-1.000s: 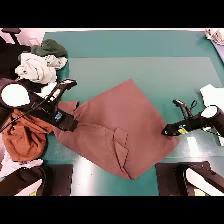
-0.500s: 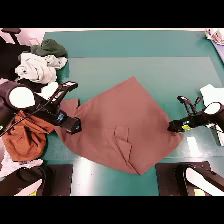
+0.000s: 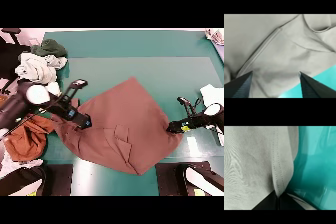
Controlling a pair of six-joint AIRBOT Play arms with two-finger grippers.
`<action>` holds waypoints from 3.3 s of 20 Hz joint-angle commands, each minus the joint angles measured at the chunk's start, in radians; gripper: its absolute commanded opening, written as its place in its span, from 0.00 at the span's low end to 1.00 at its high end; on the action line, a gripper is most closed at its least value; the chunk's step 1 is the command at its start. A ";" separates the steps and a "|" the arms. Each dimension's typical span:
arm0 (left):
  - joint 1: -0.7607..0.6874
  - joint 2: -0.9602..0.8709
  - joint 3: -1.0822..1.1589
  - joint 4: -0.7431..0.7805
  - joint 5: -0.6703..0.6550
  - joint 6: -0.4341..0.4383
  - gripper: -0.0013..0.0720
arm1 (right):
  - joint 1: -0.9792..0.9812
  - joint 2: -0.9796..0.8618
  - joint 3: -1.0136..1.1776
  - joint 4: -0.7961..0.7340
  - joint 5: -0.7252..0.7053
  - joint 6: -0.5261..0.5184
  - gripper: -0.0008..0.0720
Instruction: Fold the shirts.
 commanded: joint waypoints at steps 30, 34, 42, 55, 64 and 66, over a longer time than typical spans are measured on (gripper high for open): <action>-0.002 -0.346 0.003 -0.159 -0.050 0.441 0.65 | -0.001 0.000 -0.001 -0.003 0.053 0.000 0.04; -0.002 -0.369 0.001 -0.156 0.000 0.445 0.65 | -0.001 0.000 -0.001 -0.003 0.061 0.000 0.04; -0.002 -0.404 0.001 -0.237 -0.145 0.472 0.47 | -0.001 0.000 -0.001 -0.003 0.070 0.000 0.04; -0.002 -0.403 0.017 -0.301 -0.187 0.433 0.05 | -0.001 0.000 -0.001 -0.002 0.073 0.000 0.03; 0.118 0.104 0.079 -0.217 -0.033 0.014 0.05 | -0.004 0.164 0.109 0.122 0.104 0.047 0.03; 0.208 0.227 0.126 -0.120 0.059 -0.118 0.05 | -0.039 0.209 0.208 0.288 0.075 0.051 0.03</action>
